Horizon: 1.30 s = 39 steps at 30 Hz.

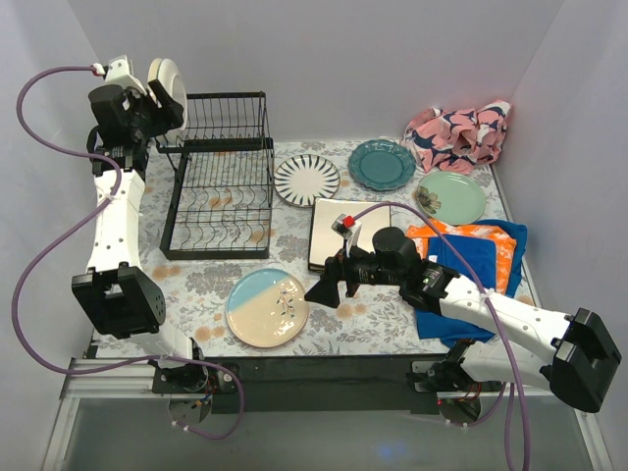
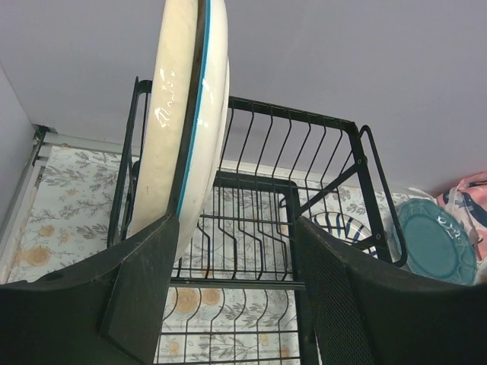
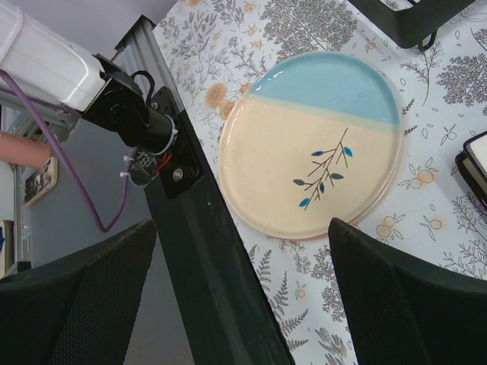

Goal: Unload the plates from the dish rack
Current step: Unload the plate from the dish rack.

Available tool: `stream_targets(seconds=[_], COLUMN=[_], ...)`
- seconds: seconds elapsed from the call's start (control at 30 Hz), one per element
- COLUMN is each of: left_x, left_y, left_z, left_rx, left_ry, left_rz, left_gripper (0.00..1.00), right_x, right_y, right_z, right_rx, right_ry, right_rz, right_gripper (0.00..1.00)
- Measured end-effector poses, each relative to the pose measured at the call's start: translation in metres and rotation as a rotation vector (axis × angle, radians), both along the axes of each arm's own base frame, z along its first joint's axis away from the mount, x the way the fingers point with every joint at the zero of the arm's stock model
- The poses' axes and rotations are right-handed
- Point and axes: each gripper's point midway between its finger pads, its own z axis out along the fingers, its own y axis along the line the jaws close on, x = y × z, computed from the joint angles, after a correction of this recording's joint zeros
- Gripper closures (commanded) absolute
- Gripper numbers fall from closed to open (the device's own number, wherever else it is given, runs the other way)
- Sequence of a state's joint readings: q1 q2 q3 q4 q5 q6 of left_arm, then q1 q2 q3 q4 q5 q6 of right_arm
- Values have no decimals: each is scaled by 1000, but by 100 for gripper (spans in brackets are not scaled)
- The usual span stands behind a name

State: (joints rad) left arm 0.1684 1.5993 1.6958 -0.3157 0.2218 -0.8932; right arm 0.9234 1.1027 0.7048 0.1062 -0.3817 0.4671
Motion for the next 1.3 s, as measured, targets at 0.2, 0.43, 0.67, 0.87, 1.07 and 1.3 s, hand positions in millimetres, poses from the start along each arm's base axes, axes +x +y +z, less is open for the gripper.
stream_targets(seconds=[0.2,0.43,0.67,0.87,1.07,1.3], left_x=[4,9,10,9,6,6], left_y=[-1,-1,2,1,2,11], left_z=[2,4,3,2,2,2], left_rx=[31,58,73,76,75,81], left_ry=[-22,-45,-46,-56,-53,-46], left_rz=[-19,-34,-27,-27,-8,55], left_gripper=[41,42,42,42,42,42], right_x=[1,1,1,1,1,0], right_y=[1,1,1,1,1,2], right_z=[-3,-6,-6,-6,-7,-10], right_rx=[-8,-15,-15,-15,-16,-23], right_ry=[6,11,11,11,13,21], right_rz=[0,0,0,0,2,7], right_gripper=[2,2,2,2,2,2])
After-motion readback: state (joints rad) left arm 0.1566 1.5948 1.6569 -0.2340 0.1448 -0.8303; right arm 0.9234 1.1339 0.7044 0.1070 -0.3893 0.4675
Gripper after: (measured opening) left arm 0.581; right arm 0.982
